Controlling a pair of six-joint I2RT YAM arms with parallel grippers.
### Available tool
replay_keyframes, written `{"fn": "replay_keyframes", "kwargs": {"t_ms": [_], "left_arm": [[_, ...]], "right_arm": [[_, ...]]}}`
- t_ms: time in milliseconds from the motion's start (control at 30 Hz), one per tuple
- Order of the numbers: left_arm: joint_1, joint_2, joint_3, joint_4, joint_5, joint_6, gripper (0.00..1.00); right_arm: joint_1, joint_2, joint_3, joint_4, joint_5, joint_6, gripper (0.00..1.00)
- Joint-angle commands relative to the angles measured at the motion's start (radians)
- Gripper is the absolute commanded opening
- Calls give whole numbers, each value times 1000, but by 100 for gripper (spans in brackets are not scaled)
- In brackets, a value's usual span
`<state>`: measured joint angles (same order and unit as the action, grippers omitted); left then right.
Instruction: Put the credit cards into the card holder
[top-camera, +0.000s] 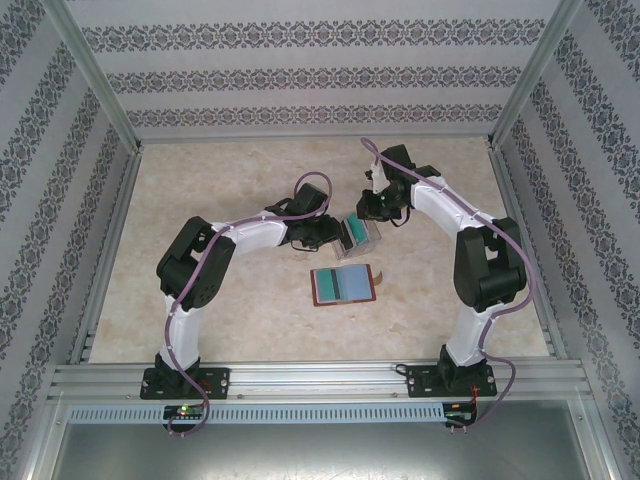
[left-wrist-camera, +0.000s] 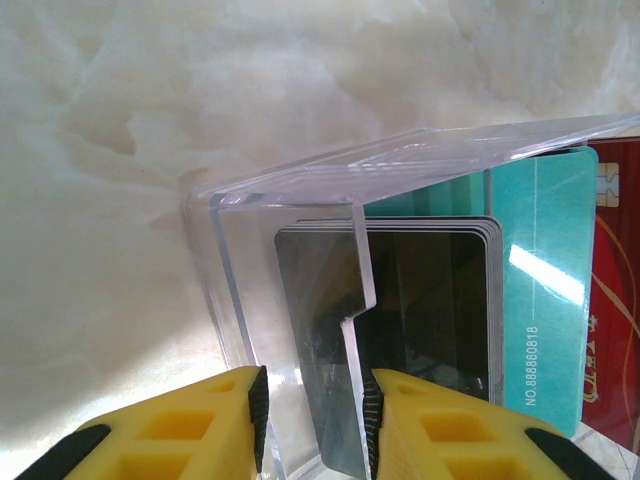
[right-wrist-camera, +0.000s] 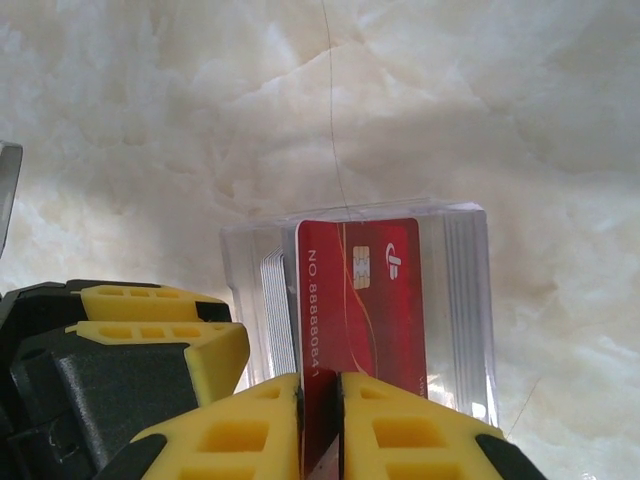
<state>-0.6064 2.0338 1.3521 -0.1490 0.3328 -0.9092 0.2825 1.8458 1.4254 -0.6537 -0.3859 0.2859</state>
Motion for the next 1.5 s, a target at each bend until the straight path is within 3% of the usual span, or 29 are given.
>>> {"fn": "replay_keyframes", "kwargs": {"t_ms": [0, 200, 533, 833, 933, 1133, 1467], "left_arm": [[8, 33, -8, -77, 3, 3, 34], [8, 32, -6, -75, 4, 3, 34], [8, 32, -5, -77, 5, 4, 34], [8, 18, -7, -68, 8, 14, 34], [8, 1, -16, -50, 9, 25, 36], [8, -41, -34, -24, 14, 33, 40], [8, -175, -119, 39, -8, 49, 49]], "right_arm": [[-5, 4, -21, 29, -105, 24, 15], [-18, -5, -22, 29, -114, 29, 9], [-23, -19, -15, -11, -24, -1, 8], [-34, -108, -46, -7, 195, -29, 3], [-43, -140, -56, -4, 214, -42, 2], [-48, -234, -117, 47, 213, -31, 0], [-51, -466, -345, 210, 26, 115, 0]]}}
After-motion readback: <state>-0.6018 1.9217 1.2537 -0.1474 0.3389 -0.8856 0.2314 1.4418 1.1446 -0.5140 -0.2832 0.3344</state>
